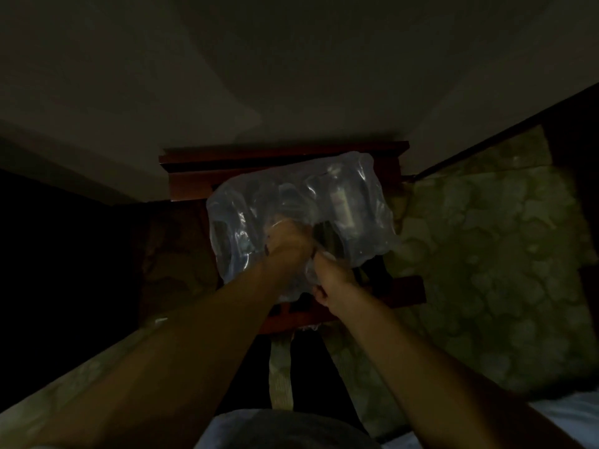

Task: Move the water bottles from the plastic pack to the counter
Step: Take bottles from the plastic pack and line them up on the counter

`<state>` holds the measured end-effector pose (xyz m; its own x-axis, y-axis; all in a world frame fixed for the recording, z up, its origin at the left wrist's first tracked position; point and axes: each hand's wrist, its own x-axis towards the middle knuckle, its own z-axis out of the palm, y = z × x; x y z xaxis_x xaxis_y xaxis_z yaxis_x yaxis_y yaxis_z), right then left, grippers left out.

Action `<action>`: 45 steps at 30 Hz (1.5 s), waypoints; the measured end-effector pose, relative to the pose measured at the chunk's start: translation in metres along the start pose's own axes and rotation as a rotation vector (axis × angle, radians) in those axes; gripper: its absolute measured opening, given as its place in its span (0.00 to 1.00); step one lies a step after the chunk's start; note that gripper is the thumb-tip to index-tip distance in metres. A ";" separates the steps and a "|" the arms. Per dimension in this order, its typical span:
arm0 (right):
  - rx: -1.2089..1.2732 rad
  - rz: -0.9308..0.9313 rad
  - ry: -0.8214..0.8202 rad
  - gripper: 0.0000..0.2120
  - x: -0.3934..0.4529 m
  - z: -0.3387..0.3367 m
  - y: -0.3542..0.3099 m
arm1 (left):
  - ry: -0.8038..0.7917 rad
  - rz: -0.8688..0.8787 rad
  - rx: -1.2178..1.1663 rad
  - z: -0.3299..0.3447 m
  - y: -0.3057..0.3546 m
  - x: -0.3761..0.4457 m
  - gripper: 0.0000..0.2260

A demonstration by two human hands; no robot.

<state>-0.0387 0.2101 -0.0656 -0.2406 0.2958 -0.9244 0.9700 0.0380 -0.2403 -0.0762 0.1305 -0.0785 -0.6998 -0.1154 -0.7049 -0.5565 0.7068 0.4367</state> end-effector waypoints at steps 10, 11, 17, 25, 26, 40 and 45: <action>-0.702 -0.370 0.040 0.09 -0.013 -0.039 -0.006 | 0.095 0.247 0.492 -0.021 0.025 -0.041 0.22; -0.754 -0.399 0.035 0.07 -0.014 -0.041 -0.005 | 0.118 0.276 0.524 -0.022 0.025 -0.045 0.21; -0.951 -0.562 0.083 0.12 -0.036 -0.048 -0.016 | 0.188 0.225 0.421 -0.041 0.016 -0.059 0.20; -0.992 -0.614 0.103 0.21 -0.067 -0.069 -0.057 | 0.310 -0.034 0.051 -0.064 0.029 -0.088 0.19; -1.008 -0.608 0.113 0.23 -0.073 -0.072 -0.063 | 0.313 -0.044 0.042 -0.067 0.033 -0.093 0.19; -0.940 -0.666 -0.131 0.16 -0.184 -0.119 -0.154 | 0.338 -0.067 -0.407 -0.146 0.055 -0.154 0.23; -0.632 -0.833 -0.064 0.17 -0.229 -0.110 -0.158 | 0.374 -0.040 -0.834 -0.175 0.040 -0.182 0.23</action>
<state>-0.1327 0.2417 0.2169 -0.8247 -0.1033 -0.5560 0.3345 0.7036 -0.6269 -0.0497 0.0579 0.1654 -0.6917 -0.4505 -0.5644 -0.6245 -0.0193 0.7808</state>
